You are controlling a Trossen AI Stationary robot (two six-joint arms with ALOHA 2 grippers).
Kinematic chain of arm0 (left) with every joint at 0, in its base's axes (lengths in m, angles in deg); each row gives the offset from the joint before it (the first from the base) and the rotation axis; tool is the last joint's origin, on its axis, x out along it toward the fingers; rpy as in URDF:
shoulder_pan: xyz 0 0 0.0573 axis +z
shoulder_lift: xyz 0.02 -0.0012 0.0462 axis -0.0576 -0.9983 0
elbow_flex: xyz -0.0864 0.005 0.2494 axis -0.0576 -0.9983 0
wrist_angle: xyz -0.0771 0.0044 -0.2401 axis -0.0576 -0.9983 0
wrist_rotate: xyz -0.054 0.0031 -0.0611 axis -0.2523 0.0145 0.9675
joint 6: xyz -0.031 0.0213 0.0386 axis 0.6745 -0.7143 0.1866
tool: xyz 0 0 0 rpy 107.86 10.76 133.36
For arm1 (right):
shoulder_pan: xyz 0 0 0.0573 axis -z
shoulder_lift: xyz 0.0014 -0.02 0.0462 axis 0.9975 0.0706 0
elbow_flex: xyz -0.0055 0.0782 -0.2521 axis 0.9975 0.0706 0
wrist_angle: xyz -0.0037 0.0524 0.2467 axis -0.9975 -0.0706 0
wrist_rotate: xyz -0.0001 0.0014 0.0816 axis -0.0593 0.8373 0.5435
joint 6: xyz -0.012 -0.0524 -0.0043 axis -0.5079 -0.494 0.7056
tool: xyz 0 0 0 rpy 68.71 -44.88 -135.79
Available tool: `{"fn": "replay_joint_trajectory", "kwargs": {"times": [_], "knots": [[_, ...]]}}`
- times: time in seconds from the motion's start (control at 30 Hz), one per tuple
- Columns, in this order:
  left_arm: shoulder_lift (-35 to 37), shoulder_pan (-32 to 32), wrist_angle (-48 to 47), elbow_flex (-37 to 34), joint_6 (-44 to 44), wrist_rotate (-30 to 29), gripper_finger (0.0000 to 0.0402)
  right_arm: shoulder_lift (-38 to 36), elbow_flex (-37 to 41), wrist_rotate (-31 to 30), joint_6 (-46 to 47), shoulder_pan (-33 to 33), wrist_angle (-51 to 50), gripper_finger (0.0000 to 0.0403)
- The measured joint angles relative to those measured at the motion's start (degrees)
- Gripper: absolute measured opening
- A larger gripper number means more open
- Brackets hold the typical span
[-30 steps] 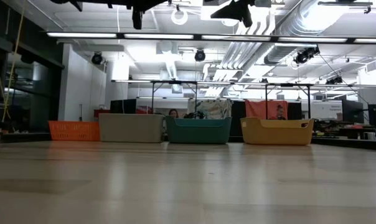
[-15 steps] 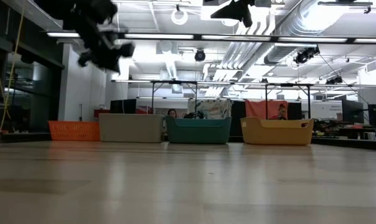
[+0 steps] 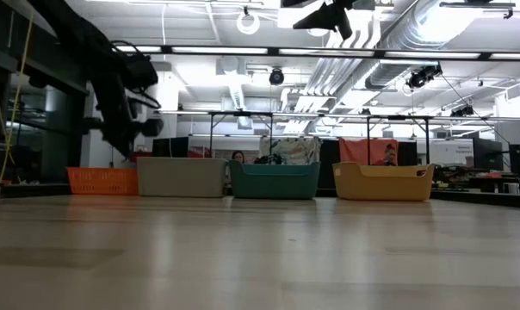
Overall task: Sort Halloween decoration
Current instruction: Put the violet spider into the orange bin
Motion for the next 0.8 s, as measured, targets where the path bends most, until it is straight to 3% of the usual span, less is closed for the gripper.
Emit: {"fn": "replay_joint_trajectory", "kwargs": {"times": [0.23,0.47,0.8], "knots": [[-3.1,0.0,-0.6,0.0,-1.2,-1.2,0.0011,0.0,0.0,0.0,1.3,0.0,-0.6,0.0238],[-2.6,0.0,-2.0,0.0,-5.1,-0.9,0.0058,0.0,0.0,0.0,1.0,0.0,-0.9,0.0238],[5.7,-0.4,-5.0,1.8,-3.6,3.1,0.0123,0.0,0.0,-0.1,0.8,0.2,-1.5,0.0238]]}}
